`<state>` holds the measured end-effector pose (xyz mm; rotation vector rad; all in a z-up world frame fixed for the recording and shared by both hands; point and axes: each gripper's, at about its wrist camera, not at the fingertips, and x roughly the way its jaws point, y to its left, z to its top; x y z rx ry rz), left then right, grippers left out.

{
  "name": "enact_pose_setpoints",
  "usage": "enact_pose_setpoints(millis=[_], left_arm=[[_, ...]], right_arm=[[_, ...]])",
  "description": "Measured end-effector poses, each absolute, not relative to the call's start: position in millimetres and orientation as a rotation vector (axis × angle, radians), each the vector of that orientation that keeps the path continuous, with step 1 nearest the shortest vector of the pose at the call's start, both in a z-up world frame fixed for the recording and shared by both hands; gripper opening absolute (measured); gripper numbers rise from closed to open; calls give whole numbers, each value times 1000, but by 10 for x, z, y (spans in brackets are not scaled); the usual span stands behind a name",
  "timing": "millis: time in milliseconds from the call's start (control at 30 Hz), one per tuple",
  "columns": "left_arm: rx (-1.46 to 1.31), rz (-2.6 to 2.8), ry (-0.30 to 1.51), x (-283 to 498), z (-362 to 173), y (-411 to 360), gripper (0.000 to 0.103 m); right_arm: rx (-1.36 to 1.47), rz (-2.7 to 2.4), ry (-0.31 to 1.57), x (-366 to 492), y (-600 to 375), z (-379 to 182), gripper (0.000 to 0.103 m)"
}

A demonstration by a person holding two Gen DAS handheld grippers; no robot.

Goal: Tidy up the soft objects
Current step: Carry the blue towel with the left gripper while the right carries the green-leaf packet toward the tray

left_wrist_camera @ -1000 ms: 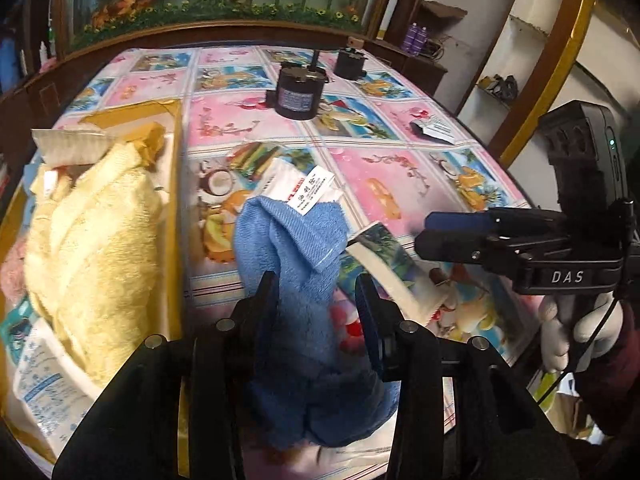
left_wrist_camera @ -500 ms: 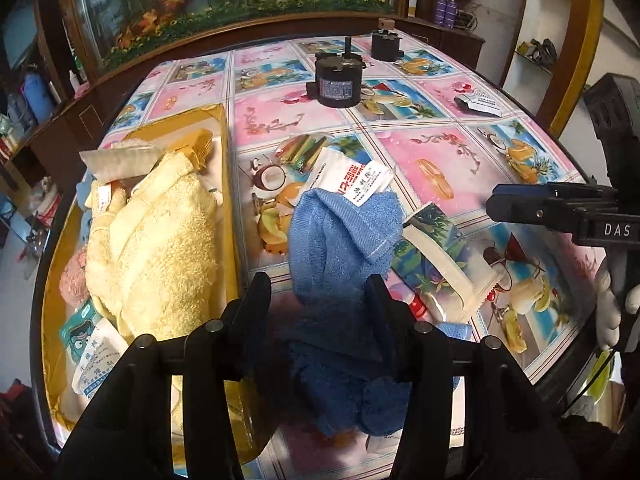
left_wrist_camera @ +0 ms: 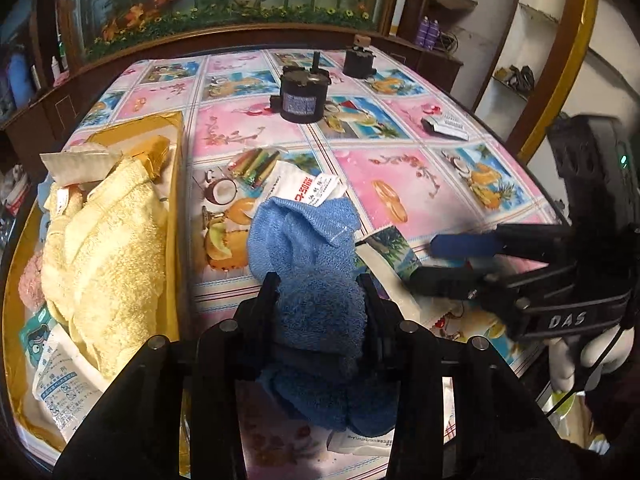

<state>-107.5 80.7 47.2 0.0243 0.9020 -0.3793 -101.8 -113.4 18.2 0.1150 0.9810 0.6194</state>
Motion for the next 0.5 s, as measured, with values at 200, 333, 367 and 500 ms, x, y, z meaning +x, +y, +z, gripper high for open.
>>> enact_pose_setpoints(millis=[200, 333, 367, 500], left_arm=[[-55, -371, 852, -1185, 678, 915, 38], [-72, -353, 848, -1217, 717, 963, 38], [-75, -347, 845, -1225, 726, 981, 38], [-103, -327, 850, -1225, 722, 1075, 38]], right_arm=[[44, 542, 1013, -970, -865, 135, 65], [-59, 474, 1040, -957, -610, 128, 74], [-87, 463, 1042, -967, -553, 120, 75], [-212, 420, 1023, -1023, -369, 83, 74]])
